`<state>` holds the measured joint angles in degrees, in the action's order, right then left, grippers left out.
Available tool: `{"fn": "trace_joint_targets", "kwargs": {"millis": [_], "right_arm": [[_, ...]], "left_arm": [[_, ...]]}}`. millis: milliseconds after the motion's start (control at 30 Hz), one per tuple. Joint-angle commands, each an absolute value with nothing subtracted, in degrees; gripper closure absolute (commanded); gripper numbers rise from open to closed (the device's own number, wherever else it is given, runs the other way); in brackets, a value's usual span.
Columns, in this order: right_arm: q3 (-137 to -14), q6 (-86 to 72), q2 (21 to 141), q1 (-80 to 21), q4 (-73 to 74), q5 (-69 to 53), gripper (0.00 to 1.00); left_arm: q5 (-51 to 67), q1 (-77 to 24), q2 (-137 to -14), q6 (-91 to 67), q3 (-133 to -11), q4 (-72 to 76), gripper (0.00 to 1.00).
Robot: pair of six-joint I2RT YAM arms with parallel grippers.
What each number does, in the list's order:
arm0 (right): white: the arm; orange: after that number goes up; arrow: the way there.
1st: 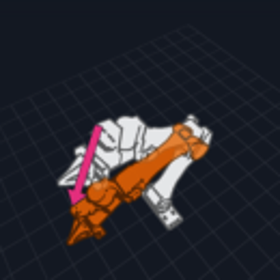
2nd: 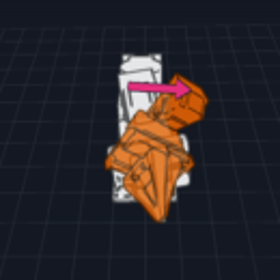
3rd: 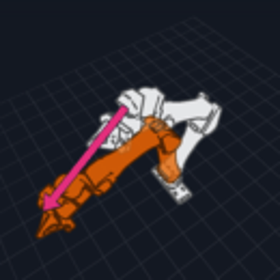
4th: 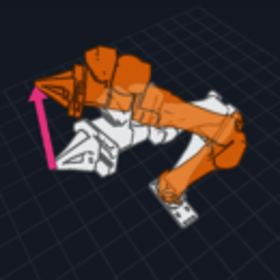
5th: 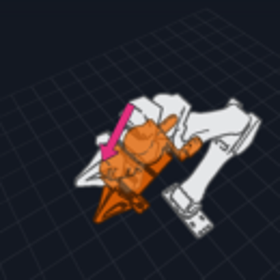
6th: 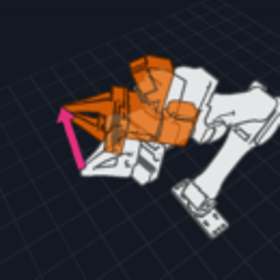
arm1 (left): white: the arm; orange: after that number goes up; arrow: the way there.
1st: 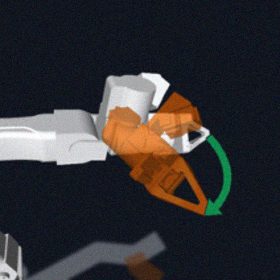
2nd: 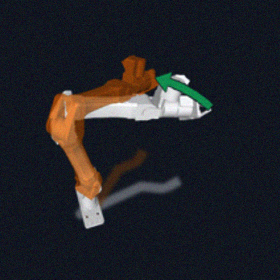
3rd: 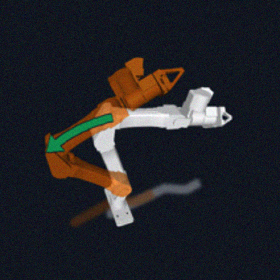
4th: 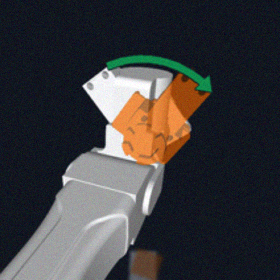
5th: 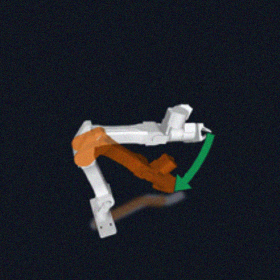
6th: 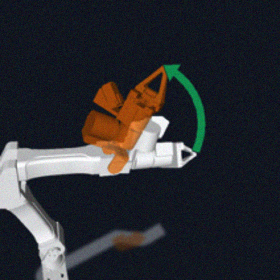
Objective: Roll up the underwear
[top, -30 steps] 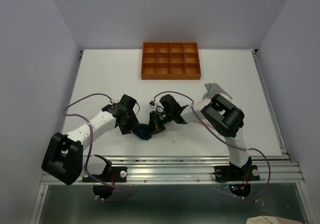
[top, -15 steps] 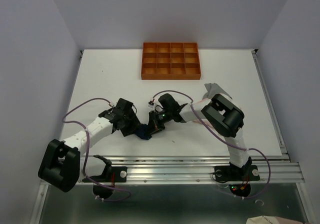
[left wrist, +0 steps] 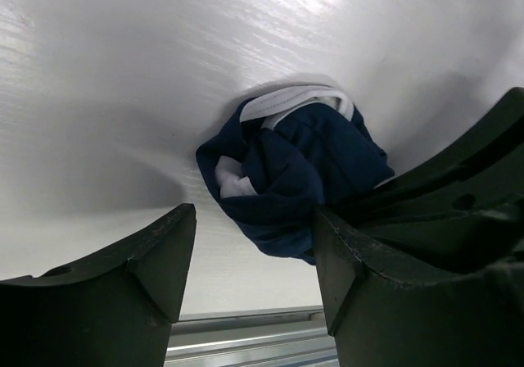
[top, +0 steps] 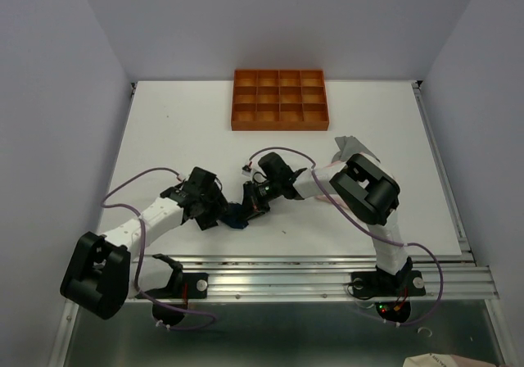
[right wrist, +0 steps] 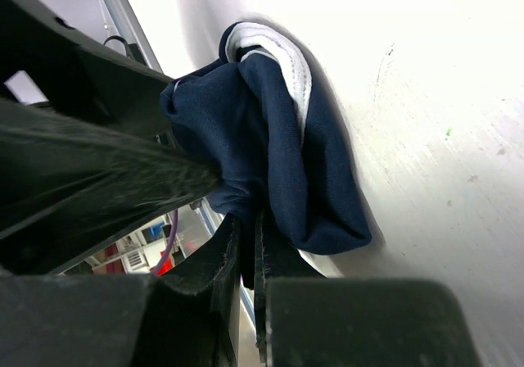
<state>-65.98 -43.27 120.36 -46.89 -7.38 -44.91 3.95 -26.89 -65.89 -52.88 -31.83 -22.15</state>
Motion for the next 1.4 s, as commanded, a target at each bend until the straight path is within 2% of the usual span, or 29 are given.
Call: {"fn": "trace_joint_targets", "kwargs": {"millis": [0,100,167,200,267,367,433,533,733,967,1067,1167,1367], "right_arm": [[-65.6,-39.8,122.0,-46.8,-0.7,-34.6,0.99],[-65.7,-39.1,121.7,-46.8,-0.5,-34.6,0.99],[-65.8,-38.2,121.6,-46.8,-0.4,-34.7,0.99],[-65.9,-37.8,121.6,-46.8,-0.2,-34.7,0.99],[-65.8,-36.8,121.4,-46.8,-0.2,-34.9,0.96],[-66.4,-31.2,119.9,-48.2,2.1,-34.4,0.80],[-66.9,-28.9,118.8,-48.2,3.0,-34.1,0.69],[-66.9,-24.9,115.6,-48.2,2.9,-33.7,0.53],[-64.7,-17.2,106.8,-48.2,0.7,-30.1,0.41],[-58.5,-9.6,98.4,-49.5,-8.8,-29.1,0.39],[-57.6,-3.4,95.8,-53.5,-7.7,-23.5,0.39],[-58.3,3.2,95.8,-59.1,-6.4,-11.7,0.39],[-59.9,7.6,97.6,-64.8,-6.6,-2.7,0.40]], "left_arm": [[4.0,-26.7,-67.1,-53.6,-30.1,-20.6,0.33],[4.0,-26.7,-69.0,-54.6,-29.8,-18.4,0.38],[3.8,-26.8,-70.5,-55.1,-30.1,-17.1,0.46],[3.5,-26.7,-70.9,-55.4,-30.1,-17.1,0.55],[3.0,-26.7,-71.8,-55.4,-30.5,-17.3,0.61],[1.8,-26.7,-73.2,-55.9,-30.8,-17.7,0.78],[1.1,-26.7,-73.7,-55.8,-31.2,-18.1,1.00],[0.6,-26.7,-73.9,-54.8,-31.5,-18.1,1.00],[1.9,-26.5,-71.8,-53.4,-30.6,-16.0,1.00],[5.0,-24.7,-74.2,-52.6,-31.4,-15.0,1.00],[8.8,-22.9,-76.1,-51.9,-32.3,-15.6,1.00],[11.1,-21.7,-79.7,-51.2,-34.3,-17.6,1.00],[10.5,-21.5,-83.1,-51.3,-37.8,-23.8,1.00]]}}
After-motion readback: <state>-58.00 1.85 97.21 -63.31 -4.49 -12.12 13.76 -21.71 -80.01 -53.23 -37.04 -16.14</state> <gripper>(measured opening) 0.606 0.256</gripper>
